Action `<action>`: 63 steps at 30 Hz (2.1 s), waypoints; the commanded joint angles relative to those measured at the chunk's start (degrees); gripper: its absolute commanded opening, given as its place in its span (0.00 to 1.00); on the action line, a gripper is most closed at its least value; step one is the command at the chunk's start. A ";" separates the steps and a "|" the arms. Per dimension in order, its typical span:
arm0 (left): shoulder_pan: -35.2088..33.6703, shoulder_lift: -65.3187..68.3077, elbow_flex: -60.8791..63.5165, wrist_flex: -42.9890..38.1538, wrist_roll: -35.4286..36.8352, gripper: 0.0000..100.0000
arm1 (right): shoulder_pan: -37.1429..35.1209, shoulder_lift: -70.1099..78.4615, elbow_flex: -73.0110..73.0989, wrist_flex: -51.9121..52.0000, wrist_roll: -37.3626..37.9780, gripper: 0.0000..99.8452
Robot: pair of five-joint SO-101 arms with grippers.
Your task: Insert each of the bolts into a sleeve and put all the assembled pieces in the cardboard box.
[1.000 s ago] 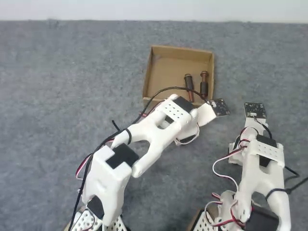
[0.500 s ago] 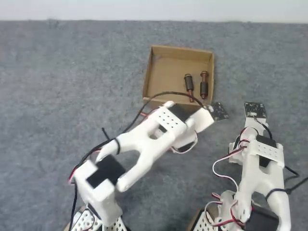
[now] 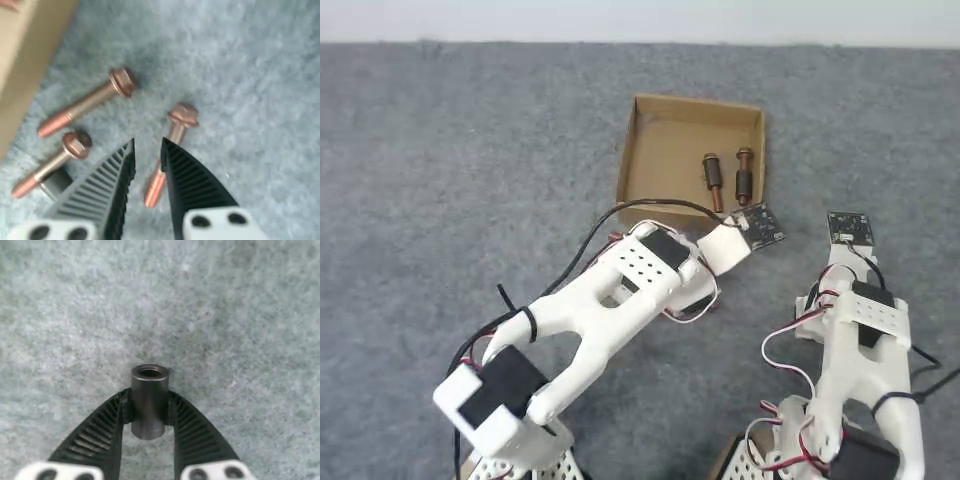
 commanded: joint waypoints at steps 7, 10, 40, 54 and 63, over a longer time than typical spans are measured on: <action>-0.26 10.90 -11.03 1.76 -1.05 0.17 | 0.48 -1.98 -0.26 -0.48 0.70 0.01; -0.26 13.27 -13.85 4.66 -2.81 0.17 | 0.48 -1.98 -0.26 -0.57 0.70 0.01; 8.35 2.20 1.27 3.78 -19.78 0.17 | -0.66 -1.98 -0.18 -0.57 0.70 0.01; 11.87 11.96 -7.52 6.59 -18.02 0.17 | -1.01 -1.98 -0.18 -0.48 1.05 0.01; 12.22 11.60 -7.34 2.90 -13.01 0.17 | 1.27 -2.59 -0.53 -0.22 0.53 0.01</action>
